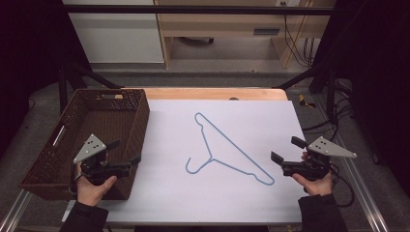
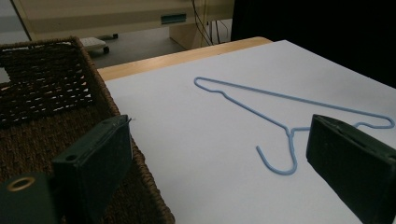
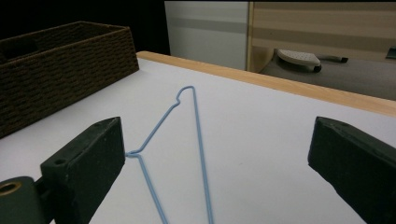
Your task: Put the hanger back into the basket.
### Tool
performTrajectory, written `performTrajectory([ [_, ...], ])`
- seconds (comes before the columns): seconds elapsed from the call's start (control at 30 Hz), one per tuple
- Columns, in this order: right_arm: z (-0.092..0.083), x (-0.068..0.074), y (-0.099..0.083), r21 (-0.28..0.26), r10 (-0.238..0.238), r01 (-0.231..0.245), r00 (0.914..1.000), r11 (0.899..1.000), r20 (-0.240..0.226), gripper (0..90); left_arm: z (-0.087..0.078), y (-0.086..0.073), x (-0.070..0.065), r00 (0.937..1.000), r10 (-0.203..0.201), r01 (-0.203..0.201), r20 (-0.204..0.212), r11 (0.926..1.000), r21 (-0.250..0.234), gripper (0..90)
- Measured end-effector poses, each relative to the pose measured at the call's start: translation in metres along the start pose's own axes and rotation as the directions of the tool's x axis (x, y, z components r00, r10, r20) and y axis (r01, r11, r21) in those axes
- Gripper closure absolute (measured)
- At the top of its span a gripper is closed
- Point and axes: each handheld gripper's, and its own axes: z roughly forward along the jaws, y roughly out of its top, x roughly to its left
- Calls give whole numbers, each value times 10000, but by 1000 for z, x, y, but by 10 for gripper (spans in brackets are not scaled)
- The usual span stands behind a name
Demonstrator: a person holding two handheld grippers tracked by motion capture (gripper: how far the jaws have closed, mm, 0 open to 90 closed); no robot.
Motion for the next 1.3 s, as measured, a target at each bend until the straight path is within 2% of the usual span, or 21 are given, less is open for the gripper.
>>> performTrajectory([
  [0.37,4,5,2,208,-143,141,9999,9997,89,46,1,0,-3,10000,-14,14,21,10000,-42,71],
  [0.5,11,10,5,324,-302,305,9995,9990,-68,50,2,0,-3,10000,-4,4,6,10000,-36,71],
  [0.53,16,13,6,473,-474,482,9987,9977,-183,50,2,0,-3,10000,15,-15,5,10000,-32,71],
  [0.83,36,28,11,1072,-882,931,9949,9899,-498,89,0,1,-4,9999,104,-104,11,9999,-74,73],
  [1.07,59,43,13,1986,-1101,1289,9886,9716,-1032,119,-1,2,-3,10000,84,-84,-5,9998,-164,75],
  [1.17,72,49,12,2347,-1302,1599,9819,9588,-1374,133,-1,2,-4,9999,131,-131,-30,9998,-128,75],
  [1.2,82,53,11,2629,-1478,1836,9776,9472,-1501,137,-1,2,-4,9999,113,-114,-40,9998,-154,75],
  [1.23,82,53,11,2629,-1478,1836,9776,9472,-1501,137,-1,2,-4,9999,113,-114,-40,9998,-171,75],
  [1.27,91,57,10,2824,-1548,1966,9743,9389,-1636,148,-2,3,-4,9999,152,-153,-35,9998,-158,75],
  [1.3,91,57,10,2824,-1548,1966,9743,9389,-1636,148,-2,3,-4,9998,170,-170,-46,9997,-174,75],
])
